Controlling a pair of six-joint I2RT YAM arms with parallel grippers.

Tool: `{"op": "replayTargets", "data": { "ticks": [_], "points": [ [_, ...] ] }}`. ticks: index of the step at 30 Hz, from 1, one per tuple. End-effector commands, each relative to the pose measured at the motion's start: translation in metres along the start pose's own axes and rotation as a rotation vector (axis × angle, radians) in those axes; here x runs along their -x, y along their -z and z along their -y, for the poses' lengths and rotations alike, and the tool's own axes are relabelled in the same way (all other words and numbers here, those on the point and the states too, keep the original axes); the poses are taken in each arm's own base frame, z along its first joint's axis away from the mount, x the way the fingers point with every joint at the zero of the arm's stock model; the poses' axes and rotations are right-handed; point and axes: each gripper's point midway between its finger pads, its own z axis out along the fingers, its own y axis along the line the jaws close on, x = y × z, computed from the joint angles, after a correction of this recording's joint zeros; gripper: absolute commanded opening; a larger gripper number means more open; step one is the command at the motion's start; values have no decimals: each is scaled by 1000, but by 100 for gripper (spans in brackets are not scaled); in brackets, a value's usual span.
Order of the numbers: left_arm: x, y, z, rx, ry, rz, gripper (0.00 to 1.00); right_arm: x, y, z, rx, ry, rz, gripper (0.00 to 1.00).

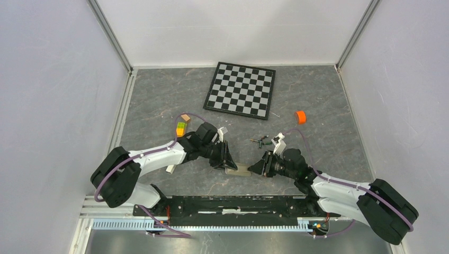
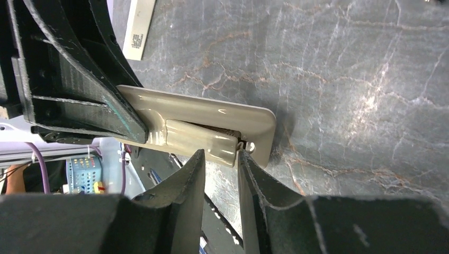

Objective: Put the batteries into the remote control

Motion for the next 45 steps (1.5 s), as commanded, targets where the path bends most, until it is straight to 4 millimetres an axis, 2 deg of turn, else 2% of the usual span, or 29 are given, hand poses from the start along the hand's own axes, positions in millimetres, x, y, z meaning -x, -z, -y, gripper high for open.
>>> {"op": "replayTargets", "data": {
  "ticks": [1, 10, 19, 26, 31, 36, 40, 43, 44, 45],
  "points": [
    [10, 0, -37, 210, 48, 95, 2, 47, 2, -72, 200, 100, 131, 33],
    [39, 12, -26, 282, -15, 175, 2, 61, -3, -53, 65, 107, 171, 35],
    [87, 32, -41, 511, -104, 312, 2, 88, -6, -6, -199, 104, 232, 38],
    [101, 45, -58, 637, -151, 327, 2, 75, -4, 38, -352, 1, 153, 39],
    [101, 50, -47, 585, -194, 306, 2, 73, 2, 52, -399, 0, 149, 41],
    [99, 54, -23, 489, -256, 284, 2, 85, 9, 44, -391, 47, 179, 46],
    [91, 55, 5, 365, -342, 225, 2, 99, 13, 23, -330, 123, 209, 60],
    [78, 57, 31, 231, -448, 154, 2, 112, 15, -15, -186, 314, 210, 73],
    [73, 59, 41, 179, -492, 131, 2, 112, 15, -29, -121, 386, 198, 82],
    [69, 62, 49, 138, -526, 115, 2, 110, 17, -45, -43, 471, 186, 87]
  ]
}}
